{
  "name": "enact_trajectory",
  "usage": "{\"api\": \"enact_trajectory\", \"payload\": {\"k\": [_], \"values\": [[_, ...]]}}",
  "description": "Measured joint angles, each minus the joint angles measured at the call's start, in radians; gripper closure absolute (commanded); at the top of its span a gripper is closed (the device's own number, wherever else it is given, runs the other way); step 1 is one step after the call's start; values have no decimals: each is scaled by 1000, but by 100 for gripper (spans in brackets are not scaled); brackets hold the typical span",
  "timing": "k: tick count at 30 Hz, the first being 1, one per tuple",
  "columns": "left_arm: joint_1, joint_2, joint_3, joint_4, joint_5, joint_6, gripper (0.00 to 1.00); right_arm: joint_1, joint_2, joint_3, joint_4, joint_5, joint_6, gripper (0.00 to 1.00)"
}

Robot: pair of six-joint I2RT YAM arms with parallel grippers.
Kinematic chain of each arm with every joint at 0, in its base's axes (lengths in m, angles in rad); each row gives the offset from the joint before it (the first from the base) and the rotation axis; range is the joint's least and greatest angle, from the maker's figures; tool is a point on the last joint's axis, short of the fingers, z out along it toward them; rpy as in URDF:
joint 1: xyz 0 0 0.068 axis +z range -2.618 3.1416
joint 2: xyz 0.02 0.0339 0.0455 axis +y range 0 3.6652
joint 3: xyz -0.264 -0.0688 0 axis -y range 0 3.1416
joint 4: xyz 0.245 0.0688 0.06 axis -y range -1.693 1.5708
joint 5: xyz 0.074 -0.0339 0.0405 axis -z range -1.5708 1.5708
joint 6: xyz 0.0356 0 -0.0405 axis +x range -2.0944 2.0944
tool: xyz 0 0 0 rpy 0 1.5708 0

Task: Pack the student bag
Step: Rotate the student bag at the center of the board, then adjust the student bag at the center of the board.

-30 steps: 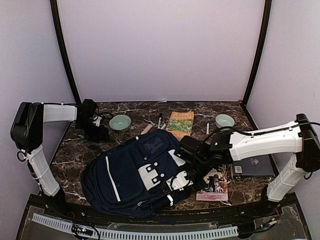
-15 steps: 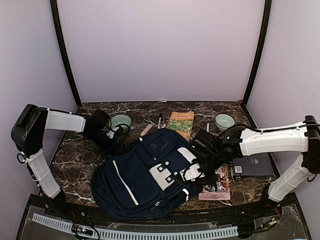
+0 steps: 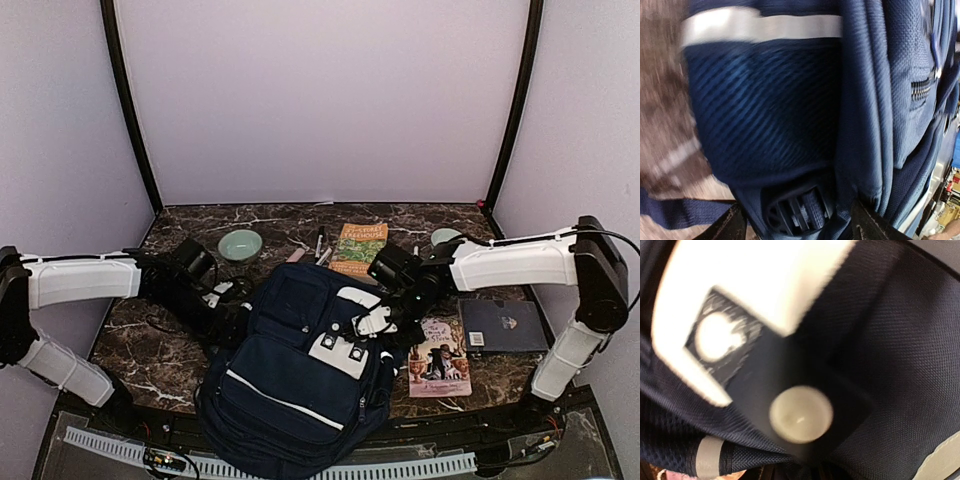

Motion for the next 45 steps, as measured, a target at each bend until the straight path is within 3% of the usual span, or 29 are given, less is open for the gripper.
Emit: {"api": "enact_trajectory", "payload": {"k": [7,15,20,25,32,45], "values": [[-85,-113,-114,-113,0,-81,26,-8,226,254,33,16,19,69],[-137,-220,-117,-251,-53,-235,27,15,457,572,36,58,82,70],[-148,-350,-66,-401,-117,-310,27,41,623,815,65,60,152,69],[-162,-419,64,-476,-138,-318,27,43,747,1006,116,10,225,59],[-166,-402,147,-553,-150,-318,28,40,719,964,175,-31,295,53],[-167,-384,234,-514,-97,-238,28,24,344,671,174,-164,359,52]]}}
